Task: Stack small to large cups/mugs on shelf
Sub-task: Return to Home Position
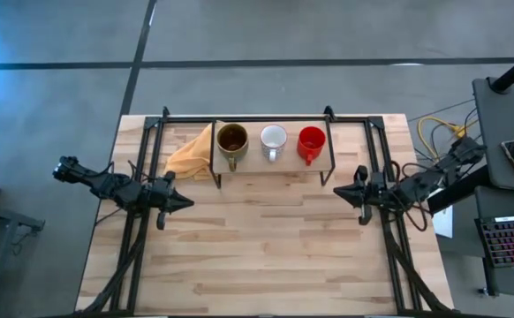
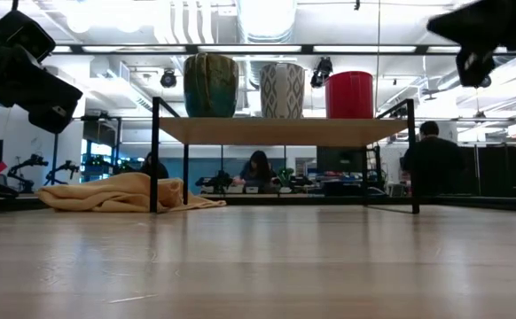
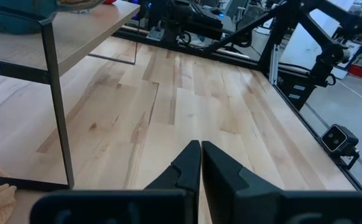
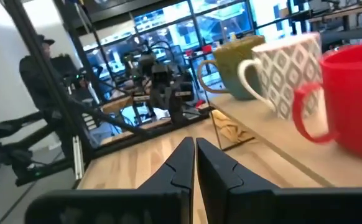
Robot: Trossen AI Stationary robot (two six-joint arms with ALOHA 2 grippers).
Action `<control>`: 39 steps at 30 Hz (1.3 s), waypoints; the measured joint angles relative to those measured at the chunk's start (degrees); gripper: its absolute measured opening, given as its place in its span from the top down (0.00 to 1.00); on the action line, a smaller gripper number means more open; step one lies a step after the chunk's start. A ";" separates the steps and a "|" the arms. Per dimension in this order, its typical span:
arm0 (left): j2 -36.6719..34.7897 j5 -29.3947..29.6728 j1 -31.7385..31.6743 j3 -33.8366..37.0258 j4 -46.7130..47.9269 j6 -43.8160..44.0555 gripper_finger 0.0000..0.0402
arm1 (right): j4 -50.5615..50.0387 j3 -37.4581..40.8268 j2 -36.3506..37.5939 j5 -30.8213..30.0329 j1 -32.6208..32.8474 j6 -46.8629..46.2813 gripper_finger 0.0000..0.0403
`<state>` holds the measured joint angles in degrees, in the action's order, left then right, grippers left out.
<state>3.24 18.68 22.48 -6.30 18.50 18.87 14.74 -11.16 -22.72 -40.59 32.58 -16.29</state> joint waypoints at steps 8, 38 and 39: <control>0.03 0.01 0.00 0.01 0.00 0.00 1.00 | 2.19 9.48 6.31 0.12 0.00 1.62 0.97; 0.09 0.02 0.00 0.01 0.00 0.00 1.00 | -6.51 10.65 9.50 0.01 0.02 5.65 0.97; 0.09 0.02 0.00 0.01 0.00 0.00 1.00 | -6.49 10.65 9.50 0.01 0.02 5.29 0.97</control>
<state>3.33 18.70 22.48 -6.28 18.50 18.87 8.25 -0.51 -13.21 -40.58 32.60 -11.01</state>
